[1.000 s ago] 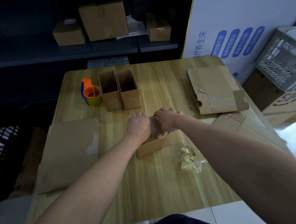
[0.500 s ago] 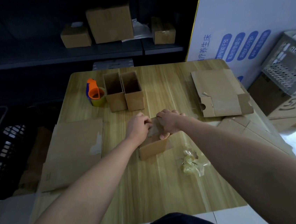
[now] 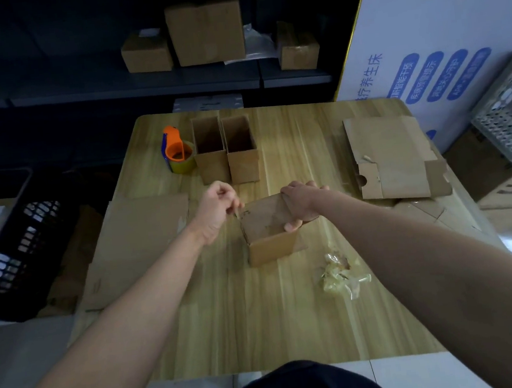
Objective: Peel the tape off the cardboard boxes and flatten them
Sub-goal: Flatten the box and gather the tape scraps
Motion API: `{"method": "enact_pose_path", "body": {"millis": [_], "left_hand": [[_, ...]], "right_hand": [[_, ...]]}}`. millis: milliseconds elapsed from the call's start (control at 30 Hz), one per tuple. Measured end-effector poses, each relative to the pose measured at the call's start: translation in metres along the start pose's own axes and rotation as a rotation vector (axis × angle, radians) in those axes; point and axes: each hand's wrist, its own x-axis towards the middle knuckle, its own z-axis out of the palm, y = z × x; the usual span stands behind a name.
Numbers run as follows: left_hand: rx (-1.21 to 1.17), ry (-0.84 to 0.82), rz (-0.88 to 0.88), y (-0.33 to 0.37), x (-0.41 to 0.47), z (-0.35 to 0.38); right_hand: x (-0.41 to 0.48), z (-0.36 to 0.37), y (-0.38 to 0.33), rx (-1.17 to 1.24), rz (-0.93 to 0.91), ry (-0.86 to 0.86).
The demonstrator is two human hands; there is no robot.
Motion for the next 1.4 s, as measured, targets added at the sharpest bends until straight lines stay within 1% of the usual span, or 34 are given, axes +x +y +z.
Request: {"method": "enact_pose_path", "body": {"millis": [67, 133, 200, 233, 300, 367, 433, 533, 600, 667, 733, 800, 867, 1000, 1033, 1100, 1167, 1233, 1300, 1400], "left_hand": [[-0.083, 0.044, -0.103, -0.004, -0.003, -0.013], [0.028, 0.073, -0.196, -0.014, -0.007, -0.015], [0.179, 0.133, -0.237, -0.022, -0.008, -0.008], [0.199, 0.163, -0.247, -0.024, -0.008, -0.002], [0.153, 0.195, -0.293, -0.025, -0.008, 0.008], [0.105, 0.166, -0.353, -0.025, -0.007, 0.012], [0.131, 0.092, -0.376, -0.023, -0.006, 0.010], [0.254, 0.036, -0.354, -0.020, -0.004, 0.004], [0.367, 0.044, -0.329, -0.017, -0.003, 0.001], [0.414, 0.044, -0.345, -0.019, 0.000, 0.000], [0.316, 0.037, -0.404, -0.022, 0.000, 0.001], [0.098, 0.025, -0.460, -0.020, -0.001, 0.003], [-0.074, 0.012, -0.457, -0.012, -0.001, 0.006], [-0.198, -0.031, -0.401, 0.010, -0.003, 0.012], [-0.243, -0.040, -0.385, 0.015, -0.002, 0.015], [-0.327, -0.042, -0.364, 0.025, 0.000, 0.019], [-0.336, -0.060, -0.355, 0.029, 0.003, 0.022], [-0.309, -0.103, -0.360, 0.030, 0.004, 0.022], [-0.287, -0.130, -0.359, 0.029, 0.006, 0.023], [-0.219, -0.119, -0.329, 0.031, 0.011, 0.028]], "right_hand": [[-0.001, -0.001, -0.003, -0.019, 0.003, 0.007], [-0.002, -0.003, -0.006, -0.056, -0.011, 0.034], [-0.003, -0.005, -0.010, -0.097, -0.034, 0.049], [-0.005, -0.005, -0.013, -0.119, -0.044, 0.046], [-0.008, -0.006, -0.018, -0.159, -0.058, 0.037], [-0.011, -0.005, -0.021, -0.176, -0.064, 0.032], [-0.014, -0.004, -0.021, -0.167, -0.078, 0.033], [-0.019, -0.001, -0.019, -0.140, -0.085, 0.030], [-0.021, 0.001, -0.019, -0.119, -0.076, 0.025], [-0.024, 0.002, -0.020, -0.107, -0.069, 0.027], [-0.026, 0.003, -0.021, -0.106, -0.073, 0.038], [-0.028, 0.005, -0.021, -0.081, -0.099, 0.031], [-0.030, 0.010, -0.022, -0.062, -0.124, 0.043], [-0.029, 0.019, -0.019, -0.091, -0.124, 0.226], [-0.028, 0.020, -0.018, -0.072, -0.138, 0.266], [-0.027, 0.021, -0.018, 0.063, -0.184, 0.317], [-0.027, 0.022, -0.016, 0.274, -0.208, 0.309], [-0.027, 0.025, -0.011, 0.420, -0.202, 0.263], [-0.027, 0.028, -0.008, 0.482, -0.180, 0.243], [-0.022, 0.027, -0.006, 0.578, -0.169, 0.232]]}}
